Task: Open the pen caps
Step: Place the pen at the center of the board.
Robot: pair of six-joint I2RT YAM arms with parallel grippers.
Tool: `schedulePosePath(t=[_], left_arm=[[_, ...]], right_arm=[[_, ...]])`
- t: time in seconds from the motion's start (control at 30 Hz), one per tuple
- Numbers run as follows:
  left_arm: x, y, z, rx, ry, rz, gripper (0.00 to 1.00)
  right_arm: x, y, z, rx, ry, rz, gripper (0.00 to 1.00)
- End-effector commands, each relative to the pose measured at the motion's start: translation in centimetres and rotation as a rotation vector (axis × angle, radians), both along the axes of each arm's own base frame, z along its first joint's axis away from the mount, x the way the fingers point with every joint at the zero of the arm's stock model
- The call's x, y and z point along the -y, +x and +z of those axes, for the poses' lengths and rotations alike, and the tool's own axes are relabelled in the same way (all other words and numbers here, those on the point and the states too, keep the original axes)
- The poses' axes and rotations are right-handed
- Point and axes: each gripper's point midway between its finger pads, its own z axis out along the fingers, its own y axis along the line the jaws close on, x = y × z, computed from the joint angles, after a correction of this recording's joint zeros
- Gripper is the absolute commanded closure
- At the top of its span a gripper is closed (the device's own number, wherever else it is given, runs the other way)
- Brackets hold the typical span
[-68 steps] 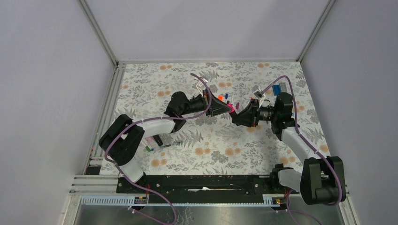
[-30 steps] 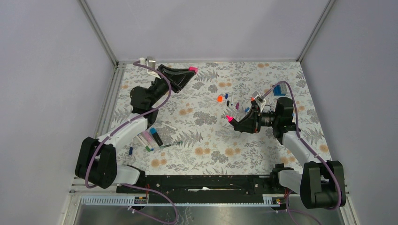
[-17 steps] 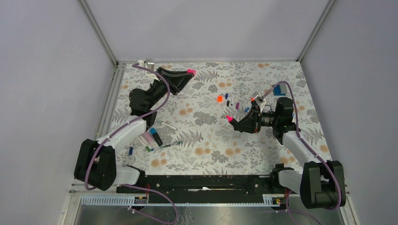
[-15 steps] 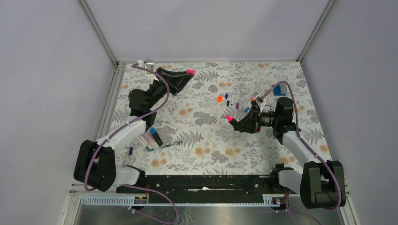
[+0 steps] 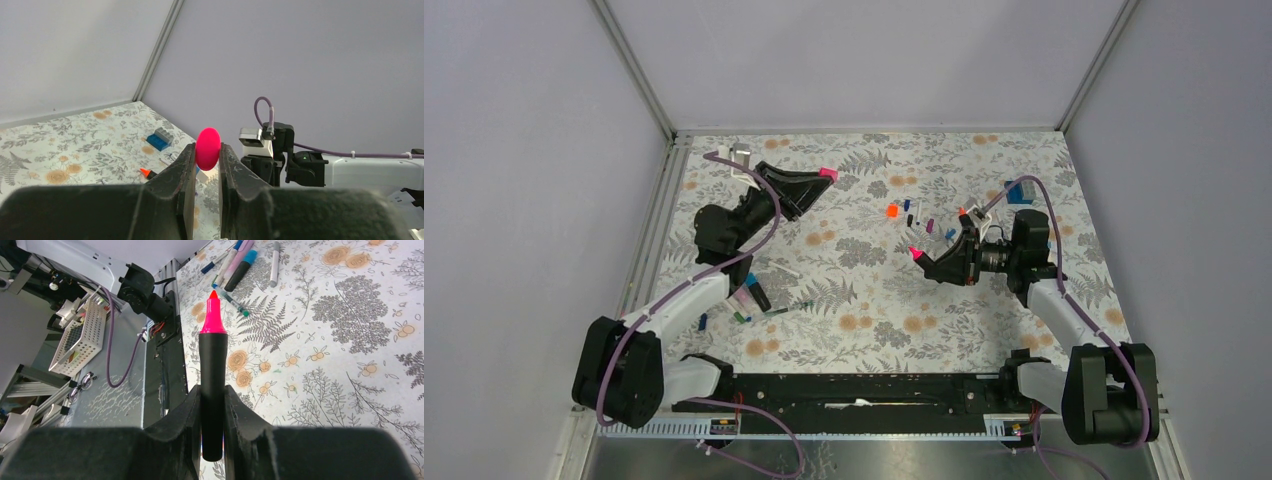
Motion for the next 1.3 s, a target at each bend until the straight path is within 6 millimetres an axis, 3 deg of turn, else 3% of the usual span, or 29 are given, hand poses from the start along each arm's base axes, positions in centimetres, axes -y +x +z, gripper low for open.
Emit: schedulePosePath(t=[0.0, 0.3, 1.2, 1.27], left_arm=[[-0.5, -1.8, 1.1, 0.046, -0.026, -0.03, 1.0], [-0.6, -3.0, 0.0, 0.019, -0.038, -0.058, 1.0], [-0.1, -3.8, -3.2, -0.071, -0.048, -0.091, 1.0], [-0.1, -3.9, -3.3, -0.074, -0.05, -0.091, 1.0]], right_arm=[[0.4, 1.0, 1.1, 0.067, -0.011, -0.026, 1.0], [0.5, 1.0, 0.9, 0.058, -0.009, -0.026, 1.0], [1.0, 1.8, 0.3, 0.058, -0.037, -0.079, 1.0], [1.6, 2.4, 0.2, 0.055, -0.041, -0.114, 1.0]])
